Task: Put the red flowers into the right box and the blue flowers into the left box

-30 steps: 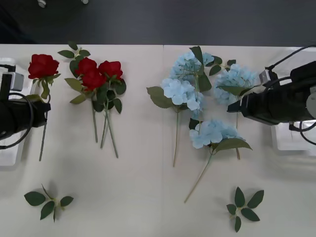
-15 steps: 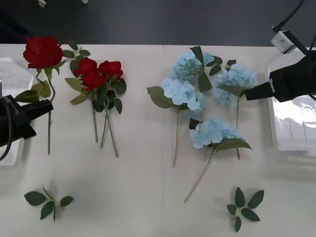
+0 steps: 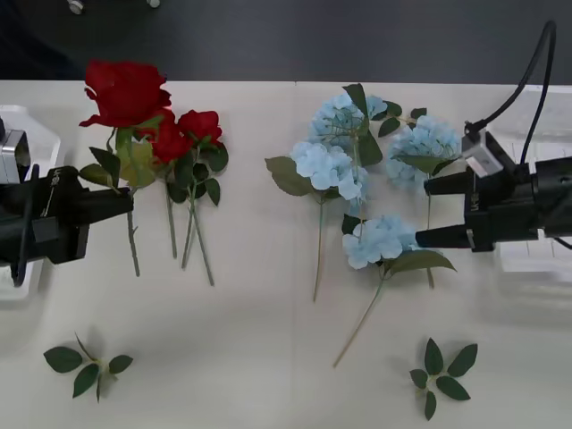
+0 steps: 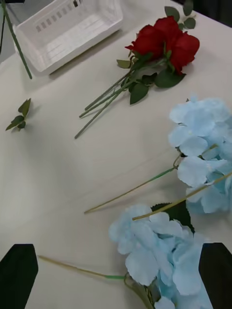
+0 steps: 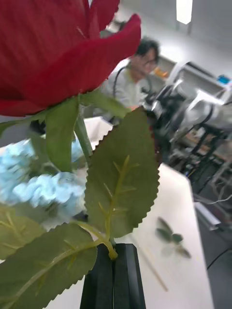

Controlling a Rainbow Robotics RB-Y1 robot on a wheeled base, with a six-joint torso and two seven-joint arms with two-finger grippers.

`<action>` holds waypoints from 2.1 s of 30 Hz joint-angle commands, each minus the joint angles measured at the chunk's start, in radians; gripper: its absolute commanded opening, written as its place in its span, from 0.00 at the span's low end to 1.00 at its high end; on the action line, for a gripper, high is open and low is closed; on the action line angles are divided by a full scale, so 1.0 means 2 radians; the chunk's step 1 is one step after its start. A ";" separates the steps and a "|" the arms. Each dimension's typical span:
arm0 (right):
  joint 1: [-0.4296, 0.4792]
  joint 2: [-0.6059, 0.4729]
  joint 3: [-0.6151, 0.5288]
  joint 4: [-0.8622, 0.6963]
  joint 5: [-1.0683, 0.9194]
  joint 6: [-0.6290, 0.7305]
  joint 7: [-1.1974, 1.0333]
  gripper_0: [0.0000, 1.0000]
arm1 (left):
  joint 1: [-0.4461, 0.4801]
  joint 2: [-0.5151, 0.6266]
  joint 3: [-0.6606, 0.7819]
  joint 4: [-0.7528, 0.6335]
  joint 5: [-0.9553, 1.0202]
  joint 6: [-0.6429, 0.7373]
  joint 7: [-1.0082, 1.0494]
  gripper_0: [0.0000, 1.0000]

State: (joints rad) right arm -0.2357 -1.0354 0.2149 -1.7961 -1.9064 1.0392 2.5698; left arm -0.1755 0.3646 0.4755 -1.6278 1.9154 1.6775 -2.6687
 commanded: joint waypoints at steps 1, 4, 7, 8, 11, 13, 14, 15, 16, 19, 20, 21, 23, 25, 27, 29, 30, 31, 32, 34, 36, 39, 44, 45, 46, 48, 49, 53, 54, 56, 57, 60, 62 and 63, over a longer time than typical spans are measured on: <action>-0.006 -0.030 0.073 -0.039 -0.025 -0.089 0.061 0.98 | -0.032 -0.020 -0.002 0.025 0.036 0.033 -0.018 0.00; -0.007 -0.038 0.127 -0.058 -0.032 -0.165 0.068 0.99 | -0.046 -0.034 -0.012 0.046 0.055 0.041 -0.018 0.00; -0.011 -0.037 0.163 -0.073 -0.048 -0.207 0.068 0.99 | -0.056 -0.048 -0.028 0.051 0.057 0.039 -0.018 0.00; -0.012 -0.036 0.172 -0.078 -0.053 -0.217 0.068 0.98 | -0.060 -0.053 -0.033 0.051 0.057 0.037 -0.018 0.00; -0.012 -0.031 0.195 -0.106 -0.071 -0.247 0.068 0.99 | -0.069 -0.073 -0.052 0.051 0.053 0.023 -0.018 0.00; -0.012 -0.026 0.200 -0.117 -0.076 -0.254 0.068 0.98 | -0.074 -0.082 -0.059 0.051 0.049 0.016 -0.018 0.00; -0.012 -0.021 0.202 -0.125 -0.077 -0.259 0.068 0.98 | -0.079 -0.089 -0.064 0.051 0.042 0.013 -0.018 0.00; -0.012 -0.016 0.202 -0.130 -0.077 -0.262 0.068 0.99 | -0.082 -0.094 -0.066 0.051 0.036 0.012 -0.018 0.00; -0.012 -0.008 0.204 -0.137 -0.077 -0.266 0.068 0.98 | -0.086 -0.103 -0.067 0.051 0.026 0.012 -0.018 0.00; -0.013 0.015 0.209 -0.147 -0.074 -0.276 0.068 0.98 | -0.096 -0.120 -0.067 0.051 0.002 0.012 -0.018 0.00; -0.014 0.022 0.212 -0.149 -0.070 -0.277 0.068 0.98 | -0.098 -0.124 -0.067 0.051 -0.006 0.012 -0.018 0.00; -0.017 0.030 0.213 -0.150 -0.065 -0.277 0.068 0.99 | -0.099 -0.129 -0.068 0.051 -0.014 0.013 -0.018 0.00; -0.024 0.041 0.218 -0.150 -0.064 -0.279 0.068 0.99 | -0.099 -0.136 -0.071 0.051 -0.020 0.017 -0.018 0.00; -0.029 0.048 0.221 -0.150 -0.064 -0.283 0.068 0.98 | -0.099 -0.139 -0.071 0.051 -0.023 0.020 -0.018 0.00; -0.042 0.058 0.230 -0.150 -0.064 -0.295 0.068 0.98 | -0.099 -0.141 -0.070 0.051 -0.027 0.025 -0.018 0.00; -0.059 0.061 0.245 -0.150 -0.064 -0.311 0.068 0.99 | -0.099 -0.140 -0.068 0.051 -0.027 0.026 -0.018 0.00; -0.068 0.061 0.255 -0.150 -0.065 -0.321 0.068 0.98 | -0.099 -0.140 -0.067 0.051 -0.028 0.029 -0.018 0.00; -0.075 0.061 0.262 -0.150 -0.064 -0.331 0.068 0.99 | -0.099 -0.140 -0.065 0.051 -0.031 0.033 -0.018 0.00; -0.082 0.063 0.271 -0.150 -0.064 -0.342 0.068 0.99 | -0.099 -0.140 -0.062 0.051 -0.034 0.038 -0.018 0.00; -0.092 0.067 0.288 -0.148 -0.064 -0.363 0.068 0.99 | -0.099 -0.141 -0.061 0.051 -0.037 0.045 -0.018 0.00; -0.100 0.071 0.297 -0.144 -0.064 -0.371 0.068 0.98 | -0.099 -0.140 -0.061 0.051 -0.037 0.046 -0.018 0.00; -0.105 0.073 0.298 -0.136 -0.064 -0.362 0.068 0.99 | -0.099 -0.140 -0.058 0.051 -0.038 0.049 -0.018 0.00; -0.115 0.077 0.302 -0.129 -0.072 -0.353 0.068 0.98 | -0.099 -0.141 -0.054 0.051 -0.038 0.055 -0.018 0.00; -0.118 0.081 0.307 -0.127 -0.072 -0.353 0.068 0.99 | -0.099 -0.140 -0.053 0.051 -0.038 0.055 -0.018 0.00; -0.120 0.083 0.307 -0.126 -0.072 -0.353 0.068 0.98 | -0.099 -0.140 -0.054 0.051 -0.038 0.055 -0.018 0.00; -0.121 0.091 0.309 -0.123 -0.072 -0.355 0.068 0.99 | -0.099 -0.140 -0.053 0.051 -0.038 0.055 -0.018 0.00; -0.121 0.097 0.309 -0.120 -0.072 -0.358 0.068 0.98 | -0.099 -0.140 -0.053 0.051 -0.038 0.056 -0.018 0.00; -0.124 0.127 0.310 -0.101 -0.070 -0.358 0.068 0.98 | -0.096 -0.140 -0.053 0.051 -0.037 0.056 -0.018 0.00; -0.127 0.130 0.312 -0.096 -0.069 -0.357 0.068 0.99 | -0.096 -0.140 -0.053 0.051 -0.037 0.055 -0.018 0.00; -0.140 0.136 0.321 -0.086 -0.068 -0.358 0.068 0.99 | -0.095 -0.140 -0.053 0.051 -0.036 0.055 -0.018 0.00; -0.145 0.139 0.324 -0.081 -0.069 -0.359 0.068 0.99 | -0.094 -0.141 -0.053 0.051 -0.036 0.056 -0.018 0.00; -0.154 0.146 0.330 -0.070 -0.069 -0.359 0.068 0.99 | -0.094 -0.140 -0.054 0.051 -0.034 0.055 -0.018 0.00; -0.159 0.150 0.337 -0.066 -0.069 -0.359 0.068 0.99 | -0.093 -0.140 -0.054 0.051 -0.033 0.056 -0.018 0.00; -0.159 0.150 0.338 -0.066 -0.069 -0.359 0.068 0.99 | -0.094 -0.140 -0.055 0.051 -0.033 0.055 -0.018 0.00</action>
State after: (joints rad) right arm -0.5377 -0.7440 0.8977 -1.9123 -2.0470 0.3270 2.7018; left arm -0.3586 0.0785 0.3671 -1.5107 1.8366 1.7847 -2.6687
